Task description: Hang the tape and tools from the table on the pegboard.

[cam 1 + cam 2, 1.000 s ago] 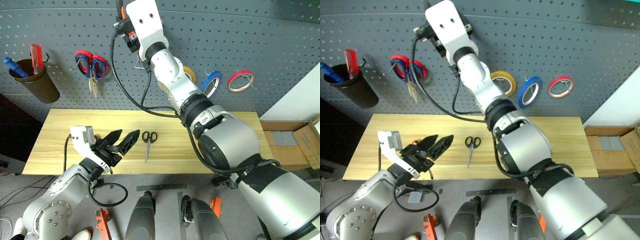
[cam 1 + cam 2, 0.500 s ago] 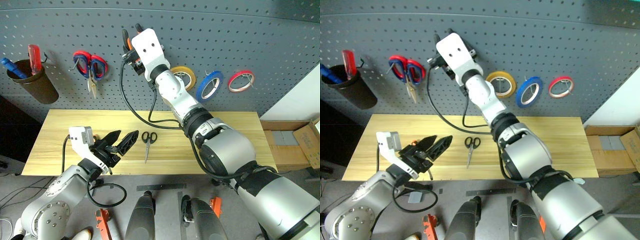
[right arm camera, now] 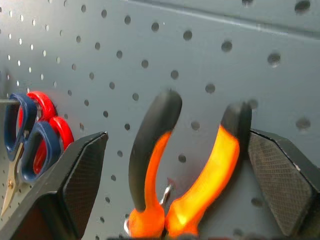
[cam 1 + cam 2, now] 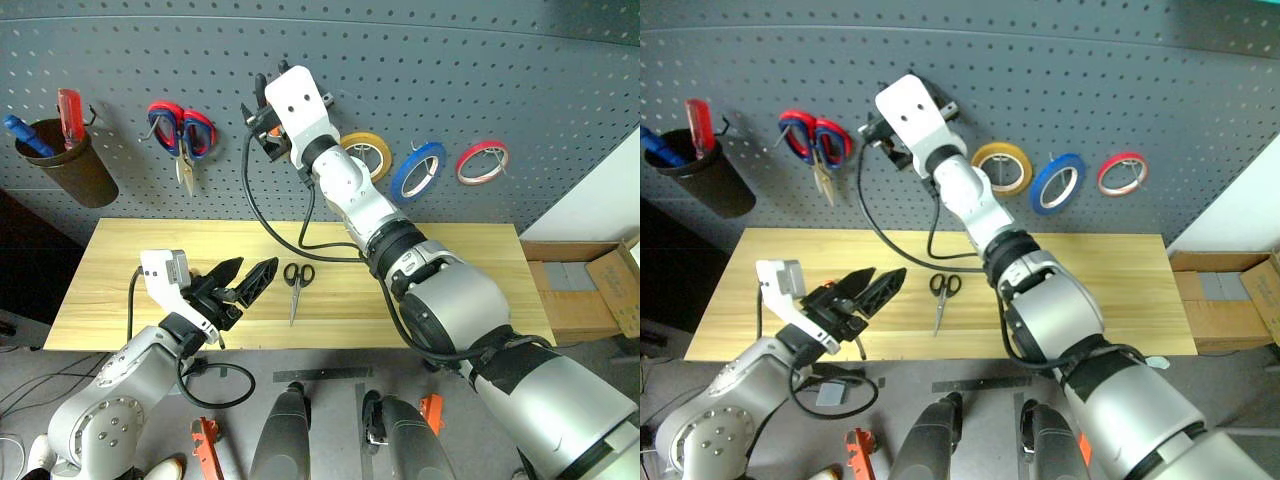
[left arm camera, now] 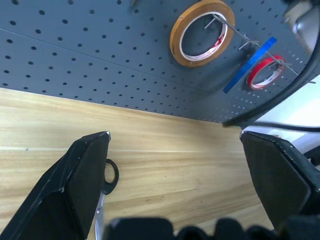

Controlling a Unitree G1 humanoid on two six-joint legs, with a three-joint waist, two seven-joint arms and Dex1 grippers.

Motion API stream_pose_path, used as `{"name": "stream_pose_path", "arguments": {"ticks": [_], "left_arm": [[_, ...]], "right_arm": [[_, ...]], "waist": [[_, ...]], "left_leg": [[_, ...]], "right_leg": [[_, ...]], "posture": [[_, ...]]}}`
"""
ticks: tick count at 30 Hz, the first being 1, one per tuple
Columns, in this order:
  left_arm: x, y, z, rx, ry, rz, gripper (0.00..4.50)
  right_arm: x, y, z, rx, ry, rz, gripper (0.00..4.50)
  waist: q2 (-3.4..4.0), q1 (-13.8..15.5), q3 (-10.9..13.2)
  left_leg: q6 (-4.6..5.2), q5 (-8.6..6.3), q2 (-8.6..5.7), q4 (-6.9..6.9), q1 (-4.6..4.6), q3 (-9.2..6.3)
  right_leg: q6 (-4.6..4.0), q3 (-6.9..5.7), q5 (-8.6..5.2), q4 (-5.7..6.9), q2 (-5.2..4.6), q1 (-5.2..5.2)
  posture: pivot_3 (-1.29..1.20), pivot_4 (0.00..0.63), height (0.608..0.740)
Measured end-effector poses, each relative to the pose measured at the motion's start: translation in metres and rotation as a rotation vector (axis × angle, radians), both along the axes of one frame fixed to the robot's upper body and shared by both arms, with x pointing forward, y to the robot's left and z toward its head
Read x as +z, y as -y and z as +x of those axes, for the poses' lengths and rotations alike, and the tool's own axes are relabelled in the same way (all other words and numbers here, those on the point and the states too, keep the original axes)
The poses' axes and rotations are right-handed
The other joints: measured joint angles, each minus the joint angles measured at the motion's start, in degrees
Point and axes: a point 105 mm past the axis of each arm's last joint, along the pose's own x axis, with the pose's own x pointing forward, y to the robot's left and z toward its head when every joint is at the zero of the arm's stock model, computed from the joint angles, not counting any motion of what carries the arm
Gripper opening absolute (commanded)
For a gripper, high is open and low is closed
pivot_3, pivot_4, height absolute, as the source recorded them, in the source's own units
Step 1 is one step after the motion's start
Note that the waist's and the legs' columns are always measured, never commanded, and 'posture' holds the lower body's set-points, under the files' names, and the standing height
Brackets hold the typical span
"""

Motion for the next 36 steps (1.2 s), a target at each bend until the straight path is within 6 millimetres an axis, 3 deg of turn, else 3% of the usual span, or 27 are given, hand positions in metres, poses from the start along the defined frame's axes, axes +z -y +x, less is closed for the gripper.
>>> {"name": "stream_pose_path", "arguments": {"ticks": [6,10,13,14,18,24,30,36], "left_arm": [[-0.005,0.002,0.005,-0.01,-0.013,0.003,4.5],[-0.016,0.01,0.004,-0.009,-0.039,0.006,4.5],[-0.027,0.014,0.007,0.024,-0.061,0.051,4.5],[-0.035,0.014,0.011,0.064,-0.082,0.072,4.5],[-0.06,0.009,0.025,0.195,-0.148,0.151,4.5],[-0.094,0.011,0.026,0.25,-0.238,0.268,4.5],[-0.121,0.011,0.034,0.251,-0.296,0.34,4.5],[-0.139,0.002,0.049,0.274,-0.345,0.414,4.5]], "right_arm": [[-0.032,0.019,-0.008,0.099,-0.062,0.046,4.45],[-0.059,0.046,-0.032,0.136,-0.124,0.0,4.45],[-0.063,0.069,-0.051,0.128,-0.129,-0.072,4.45],[-0.068,0.077,-0.066,0.144,-0.126,-0.113,4.45],[-0.106,0.088,-0.096,0.233,-0.248,-0.226,4.45],[-0.16,0.127,-0.12,0.302,-0.41,-0.421,4.45],[-0.183,0.143,-0.149,0.423,-0.499,-0.489,4.45],[-0.188,0.15,-0.156,0.459,-0.523,-0.522,4.45]], "waist": [[0.01,-0.32,0.01],[0.08,-0.35,0.05],[0.12,-0.39,0.07],[0.16,-0.33,0.07],[0.21,-0.99,0.11],[0.24,-2.19,0.17],[0.23,-3.46,0.25],[0.19,-4.0,0.29]], "left_leg": [[-0.04,-0.04,0.02,-0.08,-0.07,0.05],[-0.17,-0.11,0.38,-0.08,-0.14,0.16],[-0.18,-0.12,0.43,-0.06,-0.12,0.17],[-0.18,-0.12,0.43,-0.07,-0.04,0.18],[-0.19,-0.12,0.59,-0.06,0.15,0.35],[-0.23,-0.16,0.58,-0.07,0.19,0.52],[-0.31,-0.21,0.55,-0.05,0.19,0.56],[-0.31,-0.21,0.41,-0.01,0.21,0.6]], "right_leg": [[0.35,0.06,0.13,-0.07,-0.01,-0.03],[0.44,0.11,0.07,-0.06,-0.05,-0.08],[0.44,0.11,0.06,-0.03,0.01,-0.12],[0.43,0.1,0.05,-0.03,0.02,-0.09],[0.19,0.17,-0.08,0.04,0.13,-0.05],[0.12,0.31,-0.13,0.0,0.15,-0.06],[0.22,0.35,-0.07,-0.02,0.26,-0.08],[0.11,0.36,-0.14,-0.01,0.29,-0.09]], "posture": [[0.2,0.302,0.74],[0.17,0.306,0.74],[0.15,0.308,0.74],[0.14,0.309,0.74],[0.11,0.317,0.74],[0.06,0.327,0.74],[0.01,0.335,0.74],[-0.02,0.339,0.74]]}}
